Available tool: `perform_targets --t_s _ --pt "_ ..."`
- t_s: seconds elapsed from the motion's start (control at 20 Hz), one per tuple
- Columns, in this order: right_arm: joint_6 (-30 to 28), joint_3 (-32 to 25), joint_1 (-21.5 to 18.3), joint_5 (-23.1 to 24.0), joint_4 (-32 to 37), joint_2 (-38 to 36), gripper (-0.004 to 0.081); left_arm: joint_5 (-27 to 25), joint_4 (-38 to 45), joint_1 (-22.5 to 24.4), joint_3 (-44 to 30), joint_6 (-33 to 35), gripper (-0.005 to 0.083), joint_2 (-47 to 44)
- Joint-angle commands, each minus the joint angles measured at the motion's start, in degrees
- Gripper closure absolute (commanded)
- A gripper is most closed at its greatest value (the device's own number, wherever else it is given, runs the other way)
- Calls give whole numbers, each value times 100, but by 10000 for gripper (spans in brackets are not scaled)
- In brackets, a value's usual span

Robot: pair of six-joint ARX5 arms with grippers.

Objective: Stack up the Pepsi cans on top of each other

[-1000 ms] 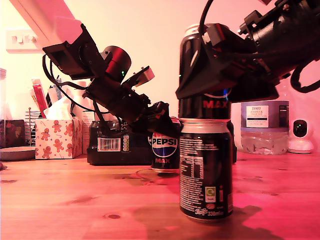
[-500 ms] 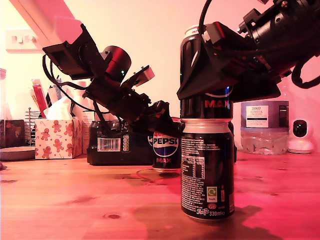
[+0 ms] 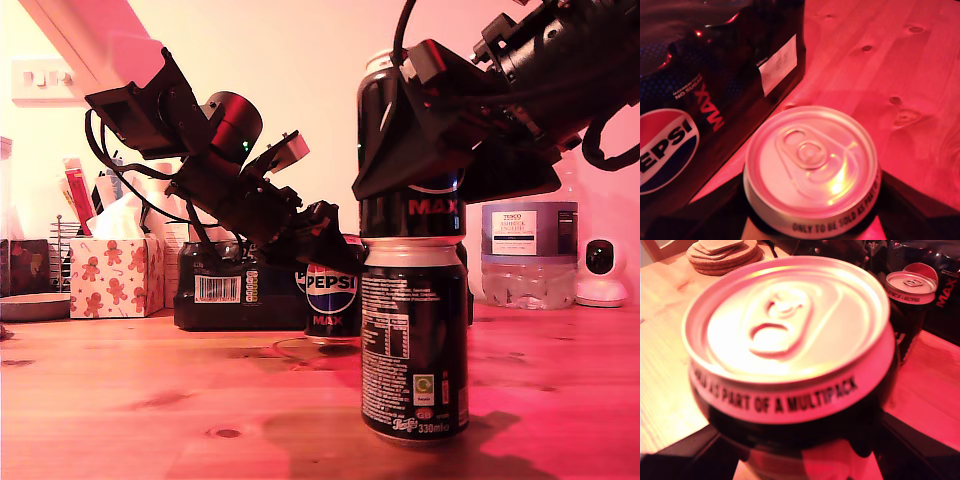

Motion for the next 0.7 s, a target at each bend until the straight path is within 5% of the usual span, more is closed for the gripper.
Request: perform_targets --t_s 0.0,0.65 --pt "-11 195 61 -17 -2 22 152 79 175 4 -4 44 332 -291" --pt "68 223 59 131 -210 22 138 208 175 4 -4 46 332 -291"
